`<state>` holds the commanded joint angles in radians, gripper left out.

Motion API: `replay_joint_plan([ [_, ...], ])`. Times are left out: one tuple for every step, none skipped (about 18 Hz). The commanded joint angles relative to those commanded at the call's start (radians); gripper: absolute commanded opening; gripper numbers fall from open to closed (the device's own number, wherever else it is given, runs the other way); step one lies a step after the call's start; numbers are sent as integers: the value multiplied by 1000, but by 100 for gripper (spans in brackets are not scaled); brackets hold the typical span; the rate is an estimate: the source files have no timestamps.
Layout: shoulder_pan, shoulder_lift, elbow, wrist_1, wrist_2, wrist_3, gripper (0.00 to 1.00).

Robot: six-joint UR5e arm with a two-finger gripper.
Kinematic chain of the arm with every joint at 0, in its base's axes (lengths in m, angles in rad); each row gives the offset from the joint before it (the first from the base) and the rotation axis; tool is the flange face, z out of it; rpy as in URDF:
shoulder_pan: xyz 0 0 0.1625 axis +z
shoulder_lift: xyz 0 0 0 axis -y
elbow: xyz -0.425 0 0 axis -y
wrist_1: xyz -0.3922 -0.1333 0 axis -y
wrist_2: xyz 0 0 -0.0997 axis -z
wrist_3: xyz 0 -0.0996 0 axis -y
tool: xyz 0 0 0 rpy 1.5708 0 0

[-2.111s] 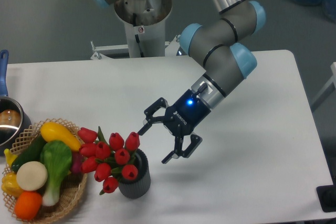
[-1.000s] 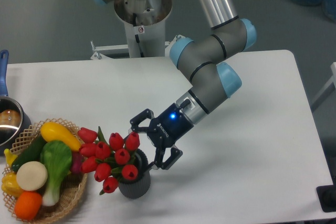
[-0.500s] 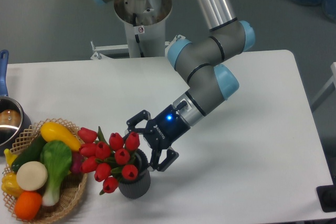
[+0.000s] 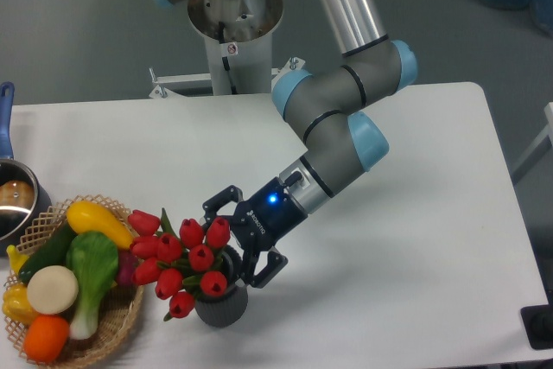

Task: Pick up the flowers from the vase
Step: 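Close the gripper on the tulip stems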

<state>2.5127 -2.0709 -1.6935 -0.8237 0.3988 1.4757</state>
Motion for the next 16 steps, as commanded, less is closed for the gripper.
replay_joint_plan([
  [0, 0, 0, 0, 0, 0, 100],
  [-2, 0, 2, 0, -8, 0, 100],
  [0, 0, 0, 0, -18, 0, 100],
  [0, 0, 0, 0, -21, 0, 100],
  [-2, 0, 2, 0, -21, 0, 100],
  [-2, 0, 2, 0, -23, 0, 100],
  [-2, 2, 2, 0, -23, 0, 100],
  [-5, 0, 3, 0, -23, 0, 100],
  [-12, 0, 6, 0, -23, 0, 100],
  [-12, -2, 6, 0, -23, 0, 100],
  [-12, -2, 6, 0, -23, 0, 100],
  [-14, -2, 6, 0, -23, 0, 100],
  [-20, -2, 6, 2, -25, 0, 100],
  [-20, 0, 6, 2, -25, 0, 100],
  [-20, 0, 6, 2, -25, 0, 100],
  [-20, 0, 6, 2, -25, 0, 100],
])
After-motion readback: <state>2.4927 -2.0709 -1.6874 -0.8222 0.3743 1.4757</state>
